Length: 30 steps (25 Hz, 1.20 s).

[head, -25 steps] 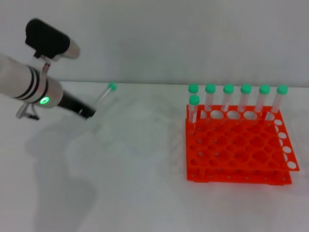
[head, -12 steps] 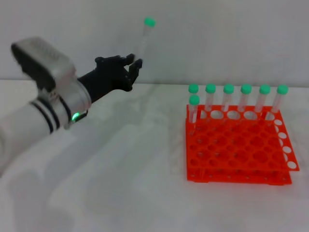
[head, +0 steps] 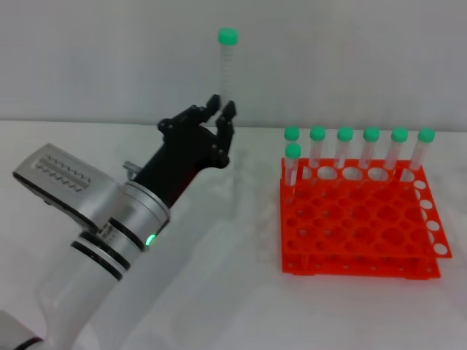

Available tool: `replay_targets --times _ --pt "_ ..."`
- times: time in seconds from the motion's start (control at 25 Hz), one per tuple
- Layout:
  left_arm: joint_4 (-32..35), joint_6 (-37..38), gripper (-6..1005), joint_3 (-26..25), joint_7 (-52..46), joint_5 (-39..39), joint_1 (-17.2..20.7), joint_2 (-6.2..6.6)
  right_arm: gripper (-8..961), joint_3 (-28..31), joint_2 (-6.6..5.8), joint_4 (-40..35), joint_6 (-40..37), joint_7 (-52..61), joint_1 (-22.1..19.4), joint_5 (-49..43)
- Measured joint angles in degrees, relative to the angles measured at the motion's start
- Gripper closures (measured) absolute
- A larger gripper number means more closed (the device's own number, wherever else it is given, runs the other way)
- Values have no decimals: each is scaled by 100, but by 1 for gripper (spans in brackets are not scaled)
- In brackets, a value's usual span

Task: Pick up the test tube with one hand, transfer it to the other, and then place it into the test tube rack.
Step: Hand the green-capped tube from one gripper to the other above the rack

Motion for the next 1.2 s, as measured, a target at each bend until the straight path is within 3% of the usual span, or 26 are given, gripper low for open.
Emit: replay_targets --times 0.16,0.32,0.68,0.84,1.2 --pt "220 -52 790 31 -21 11 8 -14 131 29 -293 37 -707 1135 330 -1143" --pt "283 -102 788 59 -183 166 11 -27 131 24 -347 39 -845 1510 631 -1770" --pt "306 -493 783 61 -218 1317 -107 -60 130 -10 -127 -15 -871 1529 984 -2143" --pt "361 -580 781 61 -202 1462 -123 -67 130 -28 31 -48 -874 1500 1044 -2273" --pt "435 -619 776 60 -196 1565 -108 -70 130 -3 228 -232 -847 1447 1149 -2761"
